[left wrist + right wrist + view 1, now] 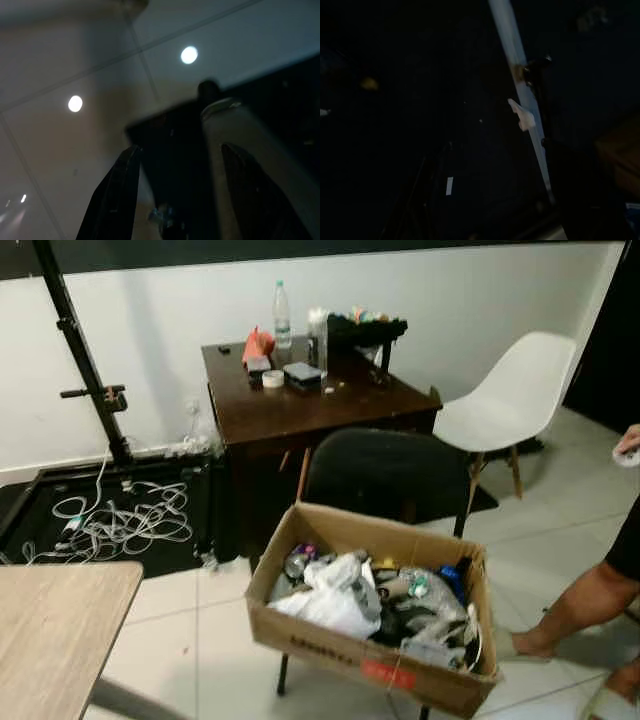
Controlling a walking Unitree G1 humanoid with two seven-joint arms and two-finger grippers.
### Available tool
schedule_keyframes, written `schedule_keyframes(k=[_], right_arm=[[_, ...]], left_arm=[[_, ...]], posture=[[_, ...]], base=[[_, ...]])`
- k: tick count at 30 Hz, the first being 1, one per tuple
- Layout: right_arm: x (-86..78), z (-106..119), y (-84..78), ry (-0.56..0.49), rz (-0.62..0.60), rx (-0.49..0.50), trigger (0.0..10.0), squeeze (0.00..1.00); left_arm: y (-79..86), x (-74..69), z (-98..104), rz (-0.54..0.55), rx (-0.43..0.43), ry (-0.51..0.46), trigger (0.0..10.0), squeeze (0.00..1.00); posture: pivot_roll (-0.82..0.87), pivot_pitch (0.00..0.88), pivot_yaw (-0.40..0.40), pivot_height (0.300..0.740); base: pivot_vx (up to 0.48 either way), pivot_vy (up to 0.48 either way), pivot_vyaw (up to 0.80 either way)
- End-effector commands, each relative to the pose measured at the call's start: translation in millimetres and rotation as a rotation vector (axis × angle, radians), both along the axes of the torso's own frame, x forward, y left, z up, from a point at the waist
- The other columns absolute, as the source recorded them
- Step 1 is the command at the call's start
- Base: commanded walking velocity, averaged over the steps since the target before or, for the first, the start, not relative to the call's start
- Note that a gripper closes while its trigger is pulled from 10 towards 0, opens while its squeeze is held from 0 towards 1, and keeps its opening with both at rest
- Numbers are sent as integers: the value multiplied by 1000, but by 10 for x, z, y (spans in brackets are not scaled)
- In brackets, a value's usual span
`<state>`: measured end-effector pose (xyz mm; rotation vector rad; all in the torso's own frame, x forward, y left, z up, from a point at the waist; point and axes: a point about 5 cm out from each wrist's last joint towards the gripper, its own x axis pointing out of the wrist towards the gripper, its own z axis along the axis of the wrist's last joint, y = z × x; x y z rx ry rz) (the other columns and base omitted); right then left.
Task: Picking trash to rubbish bin
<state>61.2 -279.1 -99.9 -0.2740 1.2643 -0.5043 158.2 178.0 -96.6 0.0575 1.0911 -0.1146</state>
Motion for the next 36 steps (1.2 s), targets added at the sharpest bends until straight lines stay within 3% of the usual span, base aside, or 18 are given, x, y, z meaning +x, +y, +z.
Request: schedule_keyframes(k=[1,10,20,31,36], right_arm=[[2,-3,6,8,21,6,10000,0],[104,-30,125,10,75,53,10000,0],[107,-46,168,18,97,80,10000,0],[90,-30,111,-8,39,78,10000,0],[376,110,-84,-158,-28,24,10000,0]], left_arm=[[19,-72,-27,-2,8,23,10000,0],[55,-25,-4,-2,14,7,10000,0],[27,-50,-13,-35,-9,13,10000,0],[19,-70,-22,-39,-14,22,10000,0],[36,-70,-21,-37,-7,23,10000,0]], posture=[[-267,84,105,740],[-259,84,106,740],[-262,87,105,740],[-256,86,104,740],[-264,86,106,740]], base=[[-352,0,0],[-342,0,0],[0,0,0],[0,-375,0],[0,0,0]])
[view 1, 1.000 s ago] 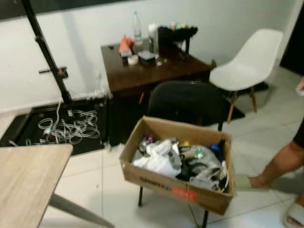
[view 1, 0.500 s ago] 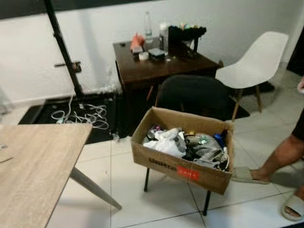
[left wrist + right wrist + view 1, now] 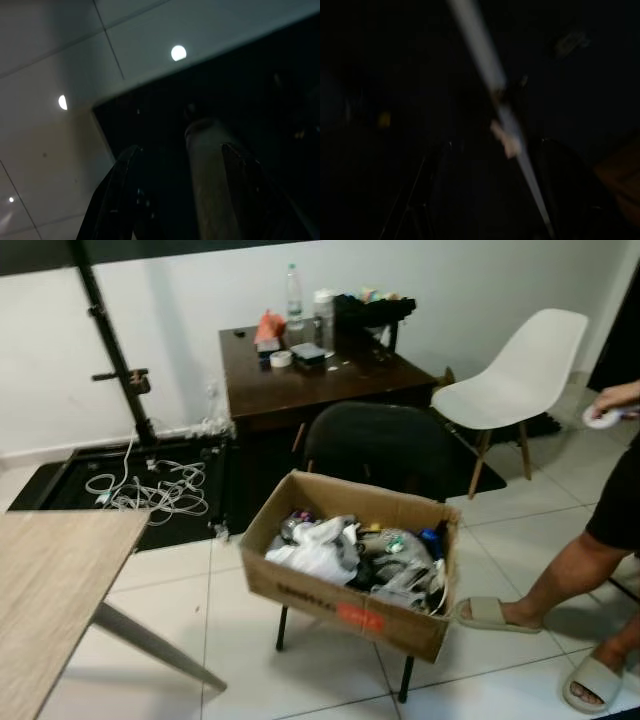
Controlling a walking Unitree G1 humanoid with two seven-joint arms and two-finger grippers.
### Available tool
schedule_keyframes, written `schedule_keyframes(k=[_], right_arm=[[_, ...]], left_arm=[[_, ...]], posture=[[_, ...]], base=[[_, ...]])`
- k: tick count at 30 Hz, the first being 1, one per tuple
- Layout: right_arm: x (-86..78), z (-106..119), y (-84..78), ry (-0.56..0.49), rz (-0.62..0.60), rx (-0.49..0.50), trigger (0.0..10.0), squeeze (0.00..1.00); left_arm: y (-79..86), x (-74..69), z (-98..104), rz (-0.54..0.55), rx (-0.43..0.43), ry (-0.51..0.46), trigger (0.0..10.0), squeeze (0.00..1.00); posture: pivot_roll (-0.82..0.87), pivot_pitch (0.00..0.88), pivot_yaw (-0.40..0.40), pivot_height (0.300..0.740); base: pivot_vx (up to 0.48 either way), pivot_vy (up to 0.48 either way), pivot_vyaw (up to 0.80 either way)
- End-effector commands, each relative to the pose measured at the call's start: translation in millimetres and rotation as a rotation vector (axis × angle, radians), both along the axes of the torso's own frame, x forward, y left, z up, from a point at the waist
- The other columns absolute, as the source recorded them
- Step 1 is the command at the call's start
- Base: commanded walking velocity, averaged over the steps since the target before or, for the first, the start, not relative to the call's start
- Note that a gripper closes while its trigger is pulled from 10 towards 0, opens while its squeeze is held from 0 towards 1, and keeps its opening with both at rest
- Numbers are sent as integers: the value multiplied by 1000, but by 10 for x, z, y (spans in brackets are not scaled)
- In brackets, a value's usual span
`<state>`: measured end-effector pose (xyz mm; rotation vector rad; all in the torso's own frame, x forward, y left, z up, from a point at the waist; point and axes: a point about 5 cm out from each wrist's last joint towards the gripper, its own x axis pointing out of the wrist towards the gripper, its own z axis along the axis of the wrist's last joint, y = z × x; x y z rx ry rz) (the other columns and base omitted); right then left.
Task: Picking trash to rubbish bin
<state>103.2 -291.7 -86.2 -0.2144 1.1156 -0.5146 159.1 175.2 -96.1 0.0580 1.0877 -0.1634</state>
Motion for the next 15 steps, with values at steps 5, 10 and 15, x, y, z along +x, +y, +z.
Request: schedule_keyframes(k=[5,10,15], right_arm=[[390,251,-225,-187,-33,-89,10000,0],[854,614,-420,-351,1,-226,10000,0],[1412,1173,-555,-607,4,-322,10000,0]], left_arm=[[55,-67,-21,-3,13,21,10000,0],[32,-42,-14,-8,4,17,10000,0],[11,-22,-8,-9,-4,13,10000,0]], posture=[[-271,80,107,740],[-278,80,109,740],[-279,80,112,740]], base=[[0,0,462],[0,0,765],[0,0,763]])
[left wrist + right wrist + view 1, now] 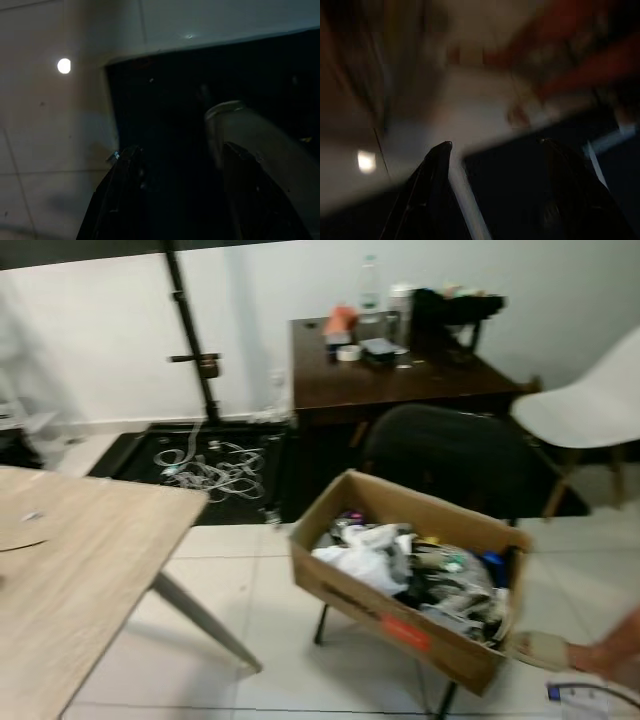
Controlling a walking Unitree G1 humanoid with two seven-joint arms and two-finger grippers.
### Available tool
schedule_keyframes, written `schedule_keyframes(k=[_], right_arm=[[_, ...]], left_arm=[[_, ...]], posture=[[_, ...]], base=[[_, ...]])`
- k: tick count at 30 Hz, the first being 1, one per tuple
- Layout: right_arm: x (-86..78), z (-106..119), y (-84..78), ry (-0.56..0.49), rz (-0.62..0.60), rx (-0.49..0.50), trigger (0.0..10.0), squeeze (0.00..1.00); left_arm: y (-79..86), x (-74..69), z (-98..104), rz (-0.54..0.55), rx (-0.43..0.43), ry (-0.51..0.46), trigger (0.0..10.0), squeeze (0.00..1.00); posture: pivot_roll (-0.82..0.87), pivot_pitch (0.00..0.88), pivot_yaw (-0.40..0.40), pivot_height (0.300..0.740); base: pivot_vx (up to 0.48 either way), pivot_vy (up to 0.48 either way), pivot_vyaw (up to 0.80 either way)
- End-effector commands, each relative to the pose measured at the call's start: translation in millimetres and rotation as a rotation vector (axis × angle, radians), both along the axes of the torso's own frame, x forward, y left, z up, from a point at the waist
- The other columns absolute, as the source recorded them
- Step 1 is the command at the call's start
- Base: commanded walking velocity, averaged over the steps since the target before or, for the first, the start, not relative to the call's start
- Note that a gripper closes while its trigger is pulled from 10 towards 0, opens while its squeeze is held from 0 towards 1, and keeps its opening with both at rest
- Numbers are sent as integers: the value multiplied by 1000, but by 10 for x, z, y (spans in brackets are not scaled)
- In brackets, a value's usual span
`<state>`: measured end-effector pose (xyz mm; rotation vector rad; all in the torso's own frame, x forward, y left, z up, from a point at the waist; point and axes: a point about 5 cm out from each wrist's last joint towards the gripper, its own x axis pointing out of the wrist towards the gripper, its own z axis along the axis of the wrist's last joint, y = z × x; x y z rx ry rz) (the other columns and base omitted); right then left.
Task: Picking trash to rubbish bin
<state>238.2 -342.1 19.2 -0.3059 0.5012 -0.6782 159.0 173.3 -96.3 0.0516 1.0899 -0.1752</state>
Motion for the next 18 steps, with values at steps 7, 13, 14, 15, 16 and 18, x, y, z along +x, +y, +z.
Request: schedule_keyframes(k=[7,13,14,15,16,18], right_arm=[[546,738,0,-321,102,-68,10000,0],[876,1463,265,-632,260,-132,10000,0],[920,1579,348,-678,300,-136,10000,0],[920,1579,348,-678,300,-136,10000,0],[920,1579,348,-678,300,-136,10000,0],[1016,1779,596,-759,410,-129,10000,0]], left_arm=[[18,-39,-14,-7,4,15,10000,0],[16,-75,-29,-15,8,28,10000,0],[15,-77,-29,-16,7,28,10000,0],[15,-77,-29,-16,7,28,10000,0],[15,-77,-29,-16,7,28,10000,0],[10,-74,-28,-18,7,26,10000,0]], posture=[[-271,81,110,740],[-267,79,109,740],[-267,79,109,740],[-267,79,109,740],[-267,79,109,740],[-271,78,110,740]], base=[[0,0,763],[0,0,723],[0,0,694],[0,0,694],[0,0,694],[0,0,694]])
